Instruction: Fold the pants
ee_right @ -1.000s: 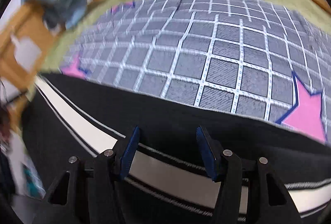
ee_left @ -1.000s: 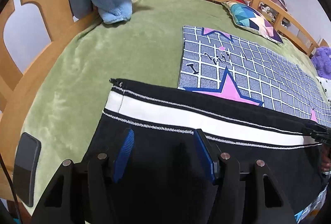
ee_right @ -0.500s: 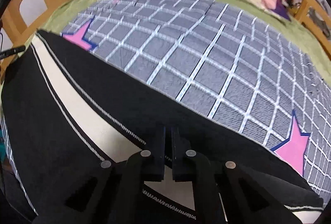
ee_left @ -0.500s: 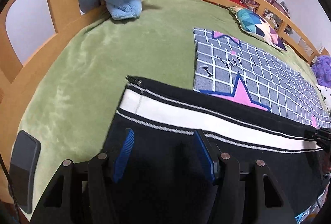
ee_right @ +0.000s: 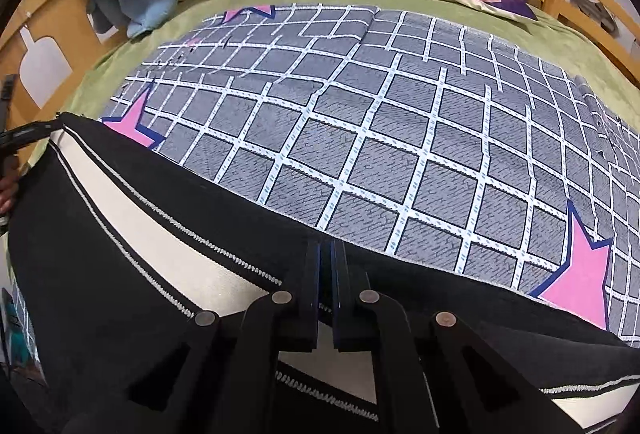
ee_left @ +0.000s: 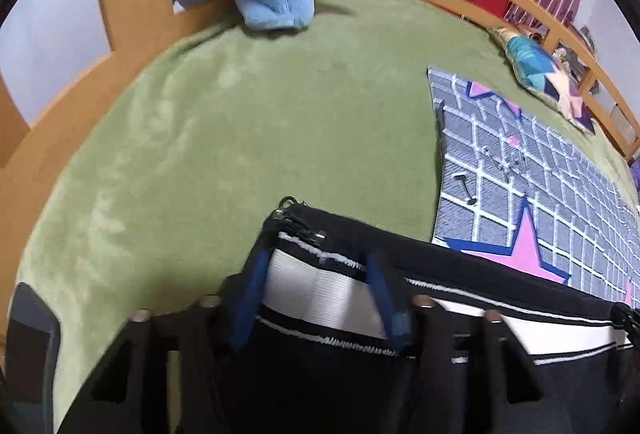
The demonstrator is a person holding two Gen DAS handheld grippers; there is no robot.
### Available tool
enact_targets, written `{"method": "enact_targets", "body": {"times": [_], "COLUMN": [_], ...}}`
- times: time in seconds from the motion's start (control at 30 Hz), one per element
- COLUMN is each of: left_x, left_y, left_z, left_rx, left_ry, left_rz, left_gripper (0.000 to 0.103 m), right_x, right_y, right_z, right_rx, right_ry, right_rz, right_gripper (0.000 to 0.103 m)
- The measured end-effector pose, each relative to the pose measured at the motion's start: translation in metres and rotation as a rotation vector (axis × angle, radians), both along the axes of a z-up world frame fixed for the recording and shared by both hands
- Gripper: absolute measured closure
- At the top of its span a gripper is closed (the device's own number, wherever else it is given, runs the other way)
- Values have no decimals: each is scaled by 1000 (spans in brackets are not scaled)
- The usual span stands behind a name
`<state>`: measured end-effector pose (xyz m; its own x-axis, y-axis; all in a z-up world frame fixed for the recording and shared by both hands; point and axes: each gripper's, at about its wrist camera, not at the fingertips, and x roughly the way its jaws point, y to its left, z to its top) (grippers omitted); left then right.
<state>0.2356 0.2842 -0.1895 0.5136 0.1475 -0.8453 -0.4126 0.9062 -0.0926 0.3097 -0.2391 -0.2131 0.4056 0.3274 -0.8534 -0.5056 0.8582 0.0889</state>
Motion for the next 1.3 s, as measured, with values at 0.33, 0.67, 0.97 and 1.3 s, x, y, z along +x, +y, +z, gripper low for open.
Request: {"method": "enact_targets", "body": {"times": [0.33, 0.67, 0.97, 1.3], "left_x": [18, -21, 4, -76], "left_y": [1, -59, -109, -111], "left_z": [-3, 38, -19, 25], "left_rx": [39, 135, 58, -60], "left_ry": [-28, -108, 5, -18], "left_rz": [1, -188, -271, -283], "left_gripper": [76, 40, 36, 38], "right_x": [2, -32, -9, -43], "right_y": [5, -94, -117, -111], "right_z": [-10, 28, -9, 41], "right_rx": [-9, 49, 30, 116], "right_ry": [-9, -96, -58, -8], "right_rz": [-49, -288, -333, -434], "right_gripper": [98, 69, 73, 61]}}
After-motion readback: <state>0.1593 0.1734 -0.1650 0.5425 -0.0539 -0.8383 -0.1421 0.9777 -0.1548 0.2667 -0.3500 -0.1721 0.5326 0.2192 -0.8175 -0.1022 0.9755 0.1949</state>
